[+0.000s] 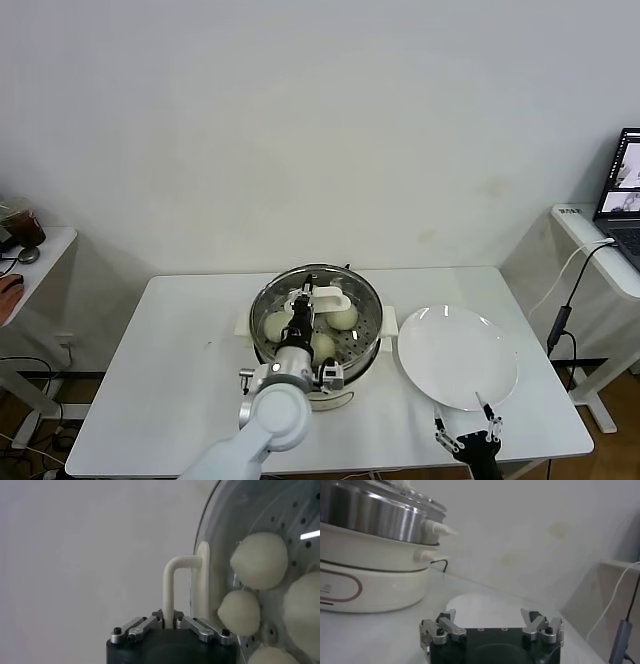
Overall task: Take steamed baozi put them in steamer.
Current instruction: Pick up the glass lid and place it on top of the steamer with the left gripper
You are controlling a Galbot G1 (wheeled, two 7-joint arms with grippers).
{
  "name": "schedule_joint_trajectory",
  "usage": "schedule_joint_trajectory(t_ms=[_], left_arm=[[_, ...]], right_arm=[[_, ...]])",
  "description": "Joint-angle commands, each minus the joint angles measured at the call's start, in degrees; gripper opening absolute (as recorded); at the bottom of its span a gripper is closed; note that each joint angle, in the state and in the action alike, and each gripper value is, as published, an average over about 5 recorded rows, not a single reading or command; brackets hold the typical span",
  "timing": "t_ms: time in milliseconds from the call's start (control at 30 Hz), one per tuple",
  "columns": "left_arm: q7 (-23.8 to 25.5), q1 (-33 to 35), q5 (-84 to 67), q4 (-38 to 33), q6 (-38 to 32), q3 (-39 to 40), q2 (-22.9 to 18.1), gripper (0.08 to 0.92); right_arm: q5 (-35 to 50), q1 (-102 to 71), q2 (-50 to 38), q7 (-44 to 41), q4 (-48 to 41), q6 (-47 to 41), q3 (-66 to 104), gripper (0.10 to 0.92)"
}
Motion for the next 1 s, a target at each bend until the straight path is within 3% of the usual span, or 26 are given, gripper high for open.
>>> schedule_joint_trajectory(t_ms=[33,400,667,1000], left_arm=[[-0.6,-0.1,1.0,1.6,0.1,0.2,-1.1,0.177],[-0.8,0.6,-0.1,1.2,0.1,-0.4,-0.9,0.177],[-4.4,2.7,-5.4,-1.6,-0.9,-2.0,-0.3,0.185],[-15.2,15.8,-29.3,-12.8,-10.4,-10.1,3.5,0.449]], right_arm=[[-0.3,0.1,0.0,-0.1,-0.1,0.0,-0.2,0.823],[-0.4,0.0,-0.2,-0.3,-0.2,0.0,-0.4,0.823],[-0.6,0.1,-0.1,-0.3,-0.1,-0.1,-0.7,0.823],[-1.6,-0.3,0.4,-0.4,0.2,-0.1,-1.1,0.823]])
